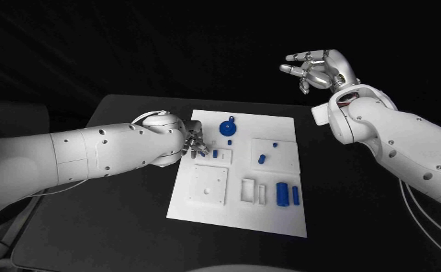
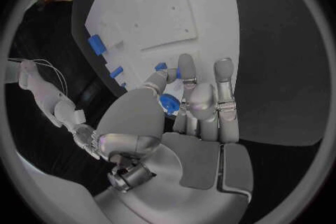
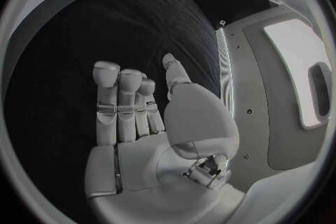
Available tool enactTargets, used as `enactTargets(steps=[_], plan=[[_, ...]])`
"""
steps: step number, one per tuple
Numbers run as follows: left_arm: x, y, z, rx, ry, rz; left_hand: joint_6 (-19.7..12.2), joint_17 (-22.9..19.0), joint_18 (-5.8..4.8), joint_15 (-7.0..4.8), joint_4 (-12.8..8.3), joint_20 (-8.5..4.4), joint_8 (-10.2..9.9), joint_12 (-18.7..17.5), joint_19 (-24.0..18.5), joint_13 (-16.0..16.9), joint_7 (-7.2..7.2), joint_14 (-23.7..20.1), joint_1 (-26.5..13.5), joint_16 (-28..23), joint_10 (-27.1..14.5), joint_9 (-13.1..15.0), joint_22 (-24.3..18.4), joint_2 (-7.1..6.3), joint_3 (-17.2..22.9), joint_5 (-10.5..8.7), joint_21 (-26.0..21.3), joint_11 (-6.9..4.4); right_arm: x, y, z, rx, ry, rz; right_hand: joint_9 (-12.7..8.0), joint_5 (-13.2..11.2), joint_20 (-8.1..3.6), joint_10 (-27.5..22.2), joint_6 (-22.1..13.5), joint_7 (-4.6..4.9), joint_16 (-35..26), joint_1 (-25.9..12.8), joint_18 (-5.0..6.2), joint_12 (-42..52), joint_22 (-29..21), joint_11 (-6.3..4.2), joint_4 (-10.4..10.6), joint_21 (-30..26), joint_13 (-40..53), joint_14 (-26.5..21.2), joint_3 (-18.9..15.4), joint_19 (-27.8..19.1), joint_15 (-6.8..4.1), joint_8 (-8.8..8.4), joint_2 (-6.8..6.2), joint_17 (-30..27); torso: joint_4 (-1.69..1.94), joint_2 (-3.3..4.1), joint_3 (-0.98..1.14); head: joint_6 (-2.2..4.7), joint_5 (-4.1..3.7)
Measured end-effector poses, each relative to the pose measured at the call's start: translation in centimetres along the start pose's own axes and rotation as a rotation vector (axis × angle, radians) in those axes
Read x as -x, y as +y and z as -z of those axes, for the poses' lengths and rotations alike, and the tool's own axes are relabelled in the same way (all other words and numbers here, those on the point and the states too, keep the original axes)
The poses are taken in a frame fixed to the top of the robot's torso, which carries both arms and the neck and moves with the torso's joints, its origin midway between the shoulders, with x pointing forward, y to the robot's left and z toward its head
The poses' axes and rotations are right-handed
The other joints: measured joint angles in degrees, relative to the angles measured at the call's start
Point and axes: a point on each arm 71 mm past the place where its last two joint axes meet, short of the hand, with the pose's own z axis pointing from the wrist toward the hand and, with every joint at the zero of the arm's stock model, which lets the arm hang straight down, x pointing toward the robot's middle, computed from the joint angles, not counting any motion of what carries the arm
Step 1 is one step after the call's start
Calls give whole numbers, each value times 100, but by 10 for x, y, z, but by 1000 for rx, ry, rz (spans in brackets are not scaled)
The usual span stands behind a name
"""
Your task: Assemble the parts on the task board
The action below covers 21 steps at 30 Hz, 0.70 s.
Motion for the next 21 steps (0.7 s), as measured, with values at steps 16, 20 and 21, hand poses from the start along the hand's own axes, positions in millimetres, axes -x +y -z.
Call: enactTargets(steps=[16,20,21], plan=[[-2,0,0,1,4,1,124,111,1,1,-45,20,2,-89,62,-1,-1,60,46,0,144,100,-1,-198,200,-399,-71,-2,0,-1,0,-3,0,1,0,22,0,0,19,-19,0,0,0,0,0,0,-16,0,0,0,16,0,0,0,0,-1,1,-1,-1,-21,-22],[-3,1,-1,2,5,1,126,117,0,1,-34,8,-23,-128,73,9,-3,60,76,0,145,128,-1,-225,219,-442,-91,-2,0,-1,0,-3,0,1,0,22,0,0,19,-19,0,0,-1,0,0,0,-16,0,0,0,16,0,0,0,0,-1,-1,-1,-1,-18,-21],[-3,1,-1,2,5,1,127,117,1,1,-16,0,-51,-128,82,9,-3,60,84,0,145,138,-1,-232,236,-443,-91,-2,0,-1,0,-3,0,1,0,22,0,0,19,-19,0,0,0,0,0,0,-16,0,0,0,16,0,0,0,0,-1,-1,-1,-1,-17,-21]])
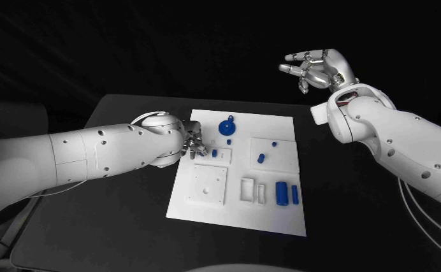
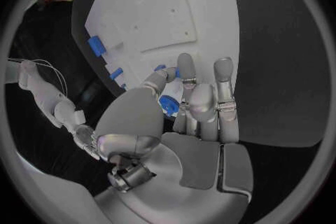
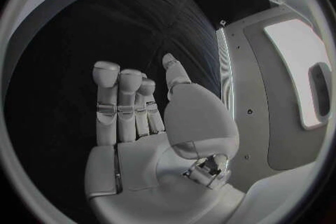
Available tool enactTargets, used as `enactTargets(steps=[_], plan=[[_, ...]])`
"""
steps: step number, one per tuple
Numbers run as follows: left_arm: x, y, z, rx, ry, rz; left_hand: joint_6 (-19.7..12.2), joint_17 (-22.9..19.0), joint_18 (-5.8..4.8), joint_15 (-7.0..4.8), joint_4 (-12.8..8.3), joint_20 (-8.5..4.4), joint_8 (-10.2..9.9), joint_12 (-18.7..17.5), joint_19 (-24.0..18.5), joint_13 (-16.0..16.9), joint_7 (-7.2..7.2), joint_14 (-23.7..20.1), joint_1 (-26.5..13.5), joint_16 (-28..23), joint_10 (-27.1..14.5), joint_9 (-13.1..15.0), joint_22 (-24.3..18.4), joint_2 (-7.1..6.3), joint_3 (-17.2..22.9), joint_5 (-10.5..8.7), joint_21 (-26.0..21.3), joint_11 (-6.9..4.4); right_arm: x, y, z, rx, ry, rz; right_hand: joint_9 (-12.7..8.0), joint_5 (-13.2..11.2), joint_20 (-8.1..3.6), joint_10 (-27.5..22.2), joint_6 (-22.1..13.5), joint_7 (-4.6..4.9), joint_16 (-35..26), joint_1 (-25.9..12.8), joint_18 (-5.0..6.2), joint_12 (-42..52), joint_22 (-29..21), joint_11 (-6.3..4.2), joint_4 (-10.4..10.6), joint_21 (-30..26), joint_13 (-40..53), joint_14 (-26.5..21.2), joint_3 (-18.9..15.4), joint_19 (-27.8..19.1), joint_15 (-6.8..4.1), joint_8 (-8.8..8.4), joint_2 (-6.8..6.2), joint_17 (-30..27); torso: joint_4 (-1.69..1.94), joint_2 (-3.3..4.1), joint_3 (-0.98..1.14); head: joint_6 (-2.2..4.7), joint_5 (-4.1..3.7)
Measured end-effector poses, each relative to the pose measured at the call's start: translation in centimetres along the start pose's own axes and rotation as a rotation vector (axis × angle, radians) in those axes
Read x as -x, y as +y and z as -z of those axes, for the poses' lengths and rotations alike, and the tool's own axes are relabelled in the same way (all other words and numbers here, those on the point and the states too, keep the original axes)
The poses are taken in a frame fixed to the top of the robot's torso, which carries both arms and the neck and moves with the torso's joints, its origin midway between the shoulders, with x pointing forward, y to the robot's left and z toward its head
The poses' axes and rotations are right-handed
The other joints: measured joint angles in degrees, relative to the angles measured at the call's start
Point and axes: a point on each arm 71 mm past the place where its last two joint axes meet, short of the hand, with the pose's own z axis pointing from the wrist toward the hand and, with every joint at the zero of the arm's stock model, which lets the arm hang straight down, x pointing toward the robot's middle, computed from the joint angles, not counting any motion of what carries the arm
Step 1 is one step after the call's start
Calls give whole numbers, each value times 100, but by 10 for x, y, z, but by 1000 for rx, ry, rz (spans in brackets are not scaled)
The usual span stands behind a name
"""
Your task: Assemble the parts on the task board
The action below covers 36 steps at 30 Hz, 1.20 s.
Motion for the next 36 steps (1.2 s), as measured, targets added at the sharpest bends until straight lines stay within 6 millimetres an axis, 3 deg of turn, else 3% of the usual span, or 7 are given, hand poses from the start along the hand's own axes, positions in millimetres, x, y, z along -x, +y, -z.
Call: enactTargets(steps=[8,16,20,27,30,36], plan=[[0,0,0,0,0,1,26,11,0,1,144,0,-41,0,0,23,-7,1,41,0,1,18,0,-34,-68,-101,-32,1,0,0,0,0,0,-1,0,0,0,0,0,0,0,0,0,0,0,0,0,0,0,0,0,0,0,0,0,0,1,-1,0,-3,-2],[0,-1,-1,1,-3,2,70,-7,1,-20,448,0,-139,0,41,57,-51,21,116,-62,8,-14,-1,-79,-205,-500,-87,-5,-1,0,0,0,1,-1,0,0,0,0,16,15,0,-23,0,0,0,0,19,0,0,0,18,0,0,0,23,0,1,-1,0,-1,0],[0,-1,-2,3,-2,1,92,-57,1,-20,555,0,-207,0,41,64,-71,22,182,-88,8,-114,-1,-98,-264,-577,-111,-6,-1,0,0,0,1,-1,0,-1,0,0,16,16,0,-23,-1,0,0,0,18,0,0,0,18,0,0,0,23,0,1,-1,0,3,4],[0,-1,-4,9,-2,0,219,-124,1,-22,792,0,-255,0,41,73,-160,22,266,-117,10,-275,-1,-123,-446,-780,-149,-8,-1,0,0,0,1,-1,0,-1,0,0,16,15,0,-22,0,0,0,0,19,0,0,0,18,0,0,0,23,-1,1,-1,0,4,2],[0,-1,-4,11,-1,0,391,-151,1,-22,864,0,-256,0,41,79,-299,22,296,-140,9,-313,-1,-154,-488,-823,-149,-8,-1,0,0,0,1,-1,0,-1,0,0,15,15,0,-22,-1,0,0,0,19,0,0,0,18,0,0,0,22,-1,-1,-1,0,4,-3],[1,0,-5,17,2,-2,445,-192,1,-22,942,0,-250,0,41,80,-390,22,318,-173,-37,-357,-1,-177,-565,-890,-172,-6,0,0,0,-1,1,0,0,-1,0,0,15,14,0,-22,-1,0,0,0,18,0,0,0,18,0,0,0,22,-1,-3,-1,0,2,-10]])
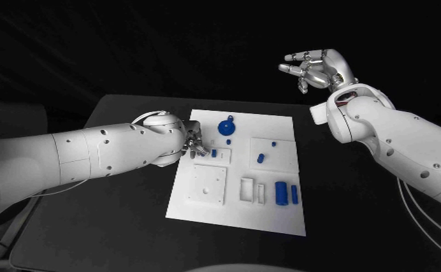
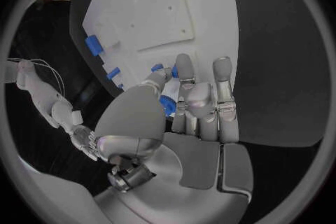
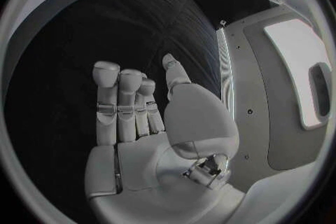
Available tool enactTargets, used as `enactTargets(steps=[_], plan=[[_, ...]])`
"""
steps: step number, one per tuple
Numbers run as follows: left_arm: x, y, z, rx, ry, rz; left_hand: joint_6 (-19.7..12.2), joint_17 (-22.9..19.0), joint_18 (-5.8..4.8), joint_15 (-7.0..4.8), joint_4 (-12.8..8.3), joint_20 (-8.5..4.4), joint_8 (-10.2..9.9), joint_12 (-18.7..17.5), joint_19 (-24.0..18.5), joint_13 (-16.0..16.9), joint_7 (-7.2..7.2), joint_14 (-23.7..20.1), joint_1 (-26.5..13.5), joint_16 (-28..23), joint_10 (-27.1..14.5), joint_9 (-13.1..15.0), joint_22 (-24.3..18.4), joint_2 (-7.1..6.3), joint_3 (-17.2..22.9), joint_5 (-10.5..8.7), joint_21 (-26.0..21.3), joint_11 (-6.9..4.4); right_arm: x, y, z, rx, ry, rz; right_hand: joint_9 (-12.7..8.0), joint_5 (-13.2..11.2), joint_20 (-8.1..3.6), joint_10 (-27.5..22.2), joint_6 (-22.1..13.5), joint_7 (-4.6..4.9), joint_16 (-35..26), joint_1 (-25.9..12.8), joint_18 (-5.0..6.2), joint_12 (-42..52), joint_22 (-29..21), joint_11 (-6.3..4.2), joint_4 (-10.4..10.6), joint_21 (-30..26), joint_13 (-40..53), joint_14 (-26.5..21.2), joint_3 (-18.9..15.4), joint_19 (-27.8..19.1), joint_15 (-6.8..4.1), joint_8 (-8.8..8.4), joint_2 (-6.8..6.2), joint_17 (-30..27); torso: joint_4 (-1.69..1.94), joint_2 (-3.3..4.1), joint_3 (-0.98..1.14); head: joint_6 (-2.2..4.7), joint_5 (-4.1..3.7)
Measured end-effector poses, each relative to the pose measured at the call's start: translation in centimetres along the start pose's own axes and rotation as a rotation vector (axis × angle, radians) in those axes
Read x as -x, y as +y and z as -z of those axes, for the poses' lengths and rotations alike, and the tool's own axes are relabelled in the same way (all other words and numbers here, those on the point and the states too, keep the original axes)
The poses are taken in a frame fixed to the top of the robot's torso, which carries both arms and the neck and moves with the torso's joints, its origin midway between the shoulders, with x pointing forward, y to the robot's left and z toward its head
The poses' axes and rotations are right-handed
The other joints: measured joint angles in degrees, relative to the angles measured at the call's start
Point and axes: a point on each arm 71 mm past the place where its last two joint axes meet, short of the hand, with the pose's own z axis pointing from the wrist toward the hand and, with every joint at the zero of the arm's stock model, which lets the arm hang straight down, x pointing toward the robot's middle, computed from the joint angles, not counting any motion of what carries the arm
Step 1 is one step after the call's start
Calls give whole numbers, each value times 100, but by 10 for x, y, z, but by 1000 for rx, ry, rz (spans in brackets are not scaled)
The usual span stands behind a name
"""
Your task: Assemble the parts on the task board
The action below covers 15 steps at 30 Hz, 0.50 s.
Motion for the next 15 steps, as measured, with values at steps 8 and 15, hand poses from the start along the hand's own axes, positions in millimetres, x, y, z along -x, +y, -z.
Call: enactTargets(steps=[8,15], plan=[[0,2,0,5,2,-1,-10,-43,0,0,202,-3,-1,0,3,8,-34,0,52,0,-43,-33,0,-57,-143,-90,-22,-1,1,-1,0,-1,-1,2,0,0,0,0,-2,-1,0,0,0,0,0,0,14,0,0,0,14,0,0,0,0,0,1,0,1,8,-9],[0,4,1,8,0,2,-15,-83,0,0,537,-21,17,34,21,18,-50,-1,57,-27,-43,-50,0,-156,-407,-571,-44,-1,1,-1,0,-1,-2,3,0,0,0,0,-3,-3,0,0,-1,0,0,0,14,0,-5,0,14,0,0,0,0,-8,3,0,-3,20,-17]])
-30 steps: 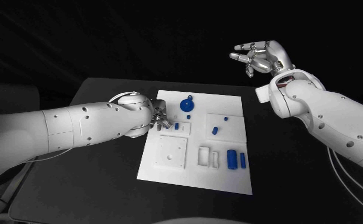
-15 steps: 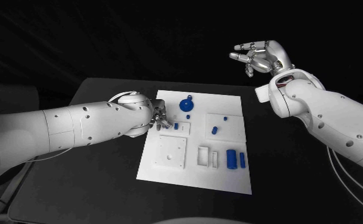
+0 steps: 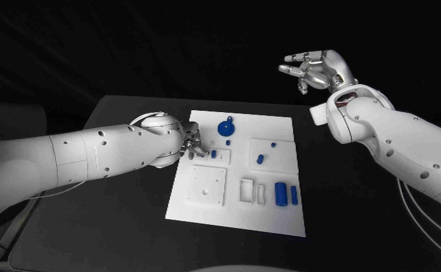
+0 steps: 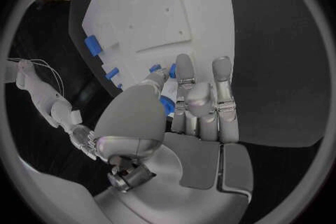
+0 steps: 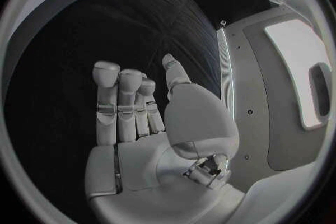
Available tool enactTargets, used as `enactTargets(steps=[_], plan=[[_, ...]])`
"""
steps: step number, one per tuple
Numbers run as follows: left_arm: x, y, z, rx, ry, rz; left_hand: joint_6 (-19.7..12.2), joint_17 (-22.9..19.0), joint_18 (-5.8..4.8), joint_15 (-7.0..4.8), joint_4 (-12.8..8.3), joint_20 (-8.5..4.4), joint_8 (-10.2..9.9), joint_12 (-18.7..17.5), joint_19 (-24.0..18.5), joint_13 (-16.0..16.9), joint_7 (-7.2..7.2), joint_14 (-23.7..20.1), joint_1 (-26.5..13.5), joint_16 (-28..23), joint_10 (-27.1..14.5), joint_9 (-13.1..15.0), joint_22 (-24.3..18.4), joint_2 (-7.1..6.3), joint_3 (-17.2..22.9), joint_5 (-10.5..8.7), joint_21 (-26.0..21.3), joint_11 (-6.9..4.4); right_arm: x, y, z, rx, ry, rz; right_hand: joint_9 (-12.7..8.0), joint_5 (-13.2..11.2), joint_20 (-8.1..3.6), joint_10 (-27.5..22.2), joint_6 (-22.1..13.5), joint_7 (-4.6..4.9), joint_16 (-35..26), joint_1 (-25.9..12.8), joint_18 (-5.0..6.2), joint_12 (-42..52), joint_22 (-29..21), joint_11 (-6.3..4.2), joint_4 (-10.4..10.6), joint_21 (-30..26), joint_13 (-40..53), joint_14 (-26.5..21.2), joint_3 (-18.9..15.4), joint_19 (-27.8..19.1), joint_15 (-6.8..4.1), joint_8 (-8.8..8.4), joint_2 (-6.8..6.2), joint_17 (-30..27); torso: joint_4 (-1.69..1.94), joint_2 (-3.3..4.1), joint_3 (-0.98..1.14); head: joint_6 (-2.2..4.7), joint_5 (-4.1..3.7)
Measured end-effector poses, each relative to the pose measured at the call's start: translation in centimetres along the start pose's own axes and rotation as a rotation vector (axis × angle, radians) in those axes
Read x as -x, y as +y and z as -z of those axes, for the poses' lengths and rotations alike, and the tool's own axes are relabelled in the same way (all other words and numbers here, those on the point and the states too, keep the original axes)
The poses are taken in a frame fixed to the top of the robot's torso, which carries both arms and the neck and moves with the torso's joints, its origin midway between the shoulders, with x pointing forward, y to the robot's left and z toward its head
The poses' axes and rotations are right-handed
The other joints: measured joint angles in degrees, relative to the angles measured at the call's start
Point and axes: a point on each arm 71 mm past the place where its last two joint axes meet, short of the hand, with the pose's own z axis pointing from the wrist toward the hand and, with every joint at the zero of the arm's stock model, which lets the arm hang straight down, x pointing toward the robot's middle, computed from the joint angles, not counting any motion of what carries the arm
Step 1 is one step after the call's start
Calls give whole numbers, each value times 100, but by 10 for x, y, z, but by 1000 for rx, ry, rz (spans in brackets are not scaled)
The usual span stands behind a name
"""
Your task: Assemble the parts on the task board
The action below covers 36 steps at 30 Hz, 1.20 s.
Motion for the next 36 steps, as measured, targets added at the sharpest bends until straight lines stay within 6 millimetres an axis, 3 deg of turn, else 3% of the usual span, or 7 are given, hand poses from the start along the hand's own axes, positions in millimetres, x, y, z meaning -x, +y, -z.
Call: enactTargets(steps=[4,9,18,25,30,34,36], plan=[[-2,2,0,3,-1,3,1,-36,0,0,338,0,17,0,0,0,6,0,-20,-8,-20,-11,0,-125,-102,-167,-26,20,0,0,0,-1,0,0,0,0,0,0,0,0,0,0,0,0,0,0,0,0,-2,0,0,0,0,0,0,0,3,0,-3,6,-6],[-1,3,1,3,-11,6,14,-42,0,0,773,20,83,29,20,6,55,0,-263,-39,-20,40,0,-368,-68,-1095,-26,20,0,-1,1,-2,0,1,0,40,0,0,-1,0,0,0,0,0,0,0,0,0,-1,0,0,0,0,0,0,0,3,0,-3,9,-10],[1,7,4,12,-37,8,14,-66,0,1,887,20,106,29,20,6,55,-1,-290,-39,-20,62,4,-394,-37,-1204,-48,20,0,-2,1,-4,0,1,0,40,0,0,-1,-1,0,0,1,0,0,0,0,0,-1,0,0,0,0,0,0,0,4,-1,-1,19,-7],[4,10,7,12,-55,14,14,-97,0,22,996,20,106,29,20,5,55,-23,-604,-66,-20,46,4,-708,-51,-1977,-77,20,0,-3,2,-7,0,1,0,63,0,0,-1,-1,0,0,0,0,0,0,0,0,-1,0,0,0,0,0,0,1,3,-1,2,28,-5],[8,10,9,10,-70,25,-17,-135,0,22,1003,41,78,29,40,0,86,-23,-720,-106,-41,-13,4,-772,-59,-2134,-77,41,0,-5,2,-10,0,2,0,63,0,0,-1,-1,0,0,0,0,0,0,0,0,-1,0,0,0,0,0,0,1,3,-1,3,37,-5],[13,11,12,3,-88,43,-73,-186,0,34,1027,20,-100,23,61,-10,142,-35,-838,-159,-83,-379,3,-770,-35,-2155,-111,62,0,-6,3,-12,0,3,0,62,0,0,-1,-1,0,0,0,0,0,0,0,0,-1,0,0,0,0,0,0,1,3,-1,3,43,-8],[17,10,13,-14,-105,63,-180,-286,0,73,1038,27,-243,-22,54,-31,249,-143,-720,-248,-223,-728,3,-658,22,-2151,-184,98,1,-6,3,-14,-1,3,0,86,0,0,-1,-1,0,0,0,0,0,0,0,0,0,0,0,0,0,0,0,1,3,-1,2,47,-10]])
